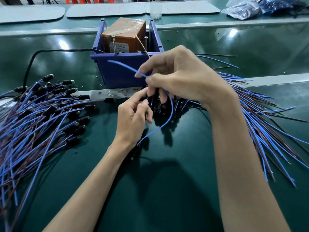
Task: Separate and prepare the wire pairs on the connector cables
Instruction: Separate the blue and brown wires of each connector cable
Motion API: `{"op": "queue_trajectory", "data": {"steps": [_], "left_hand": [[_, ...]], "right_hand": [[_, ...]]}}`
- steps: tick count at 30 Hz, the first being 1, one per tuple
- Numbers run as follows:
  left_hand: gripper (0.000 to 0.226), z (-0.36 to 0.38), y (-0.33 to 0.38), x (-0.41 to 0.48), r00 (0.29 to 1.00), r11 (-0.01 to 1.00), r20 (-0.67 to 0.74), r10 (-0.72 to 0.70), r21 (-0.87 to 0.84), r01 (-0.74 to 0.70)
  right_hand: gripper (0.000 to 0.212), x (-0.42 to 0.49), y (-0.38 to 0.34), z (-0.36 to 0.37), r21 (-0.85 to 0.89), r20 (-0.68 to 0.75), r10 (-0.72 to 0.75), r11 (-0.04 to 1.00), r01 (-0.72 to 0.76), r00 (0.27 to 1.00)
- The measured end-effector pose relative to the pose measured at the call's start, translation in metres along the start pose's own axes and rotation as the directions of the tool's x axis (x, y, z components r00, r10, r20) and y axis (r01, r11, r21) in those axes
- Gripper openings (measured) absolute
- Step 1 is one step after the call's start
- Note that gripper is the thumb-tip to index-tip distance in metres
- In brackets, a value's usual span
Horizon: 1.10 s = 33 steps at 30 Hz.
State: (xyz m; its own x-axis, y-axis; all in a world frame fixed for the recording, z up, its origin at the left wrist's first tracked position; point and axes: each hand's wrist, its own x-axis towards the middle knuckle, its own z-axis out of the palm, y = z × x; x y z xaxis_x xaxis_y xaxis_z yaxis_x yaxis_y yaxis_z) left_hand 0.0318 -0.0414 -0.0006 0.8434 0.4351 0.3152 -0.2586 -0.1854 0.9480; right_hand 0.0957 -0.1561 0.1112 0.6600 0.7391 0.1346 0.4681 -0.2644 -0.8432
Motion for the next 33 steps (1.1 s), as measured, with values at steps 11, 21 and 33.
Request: {"op": "queue_trajectory", "data": {"steps": [11, 21, 33], "left_hand": [[0.039, -0.024, 0.022, 0.022, 0.953, 0.915, -0.212, -0.216, -0.385, 0.122], [0.021, -0.071, 0.04, 0.046, 0.862, 0.966, -0.458, -0.218, -0.225, 0.125], [0.02, -0.09, 0.045, 0.05, 0.879, 0.996, -0.469, -0.085, -0.004, 0.094]], "right_hand": [[0.019, 0.005, -0.003, -0.008, 0.144, -0.581, -0.017, 0.982, 0.123, 0.814], [0.023, 0.013, 0.01, -0.01, 0.15, -0.685, 0.127, 0.988, -0.032, 0.718], [0.024, 0.015, 0.02, -0.008, 0.048, -0.69, 0.153, 0.985, -0.166, 0.707]]}}
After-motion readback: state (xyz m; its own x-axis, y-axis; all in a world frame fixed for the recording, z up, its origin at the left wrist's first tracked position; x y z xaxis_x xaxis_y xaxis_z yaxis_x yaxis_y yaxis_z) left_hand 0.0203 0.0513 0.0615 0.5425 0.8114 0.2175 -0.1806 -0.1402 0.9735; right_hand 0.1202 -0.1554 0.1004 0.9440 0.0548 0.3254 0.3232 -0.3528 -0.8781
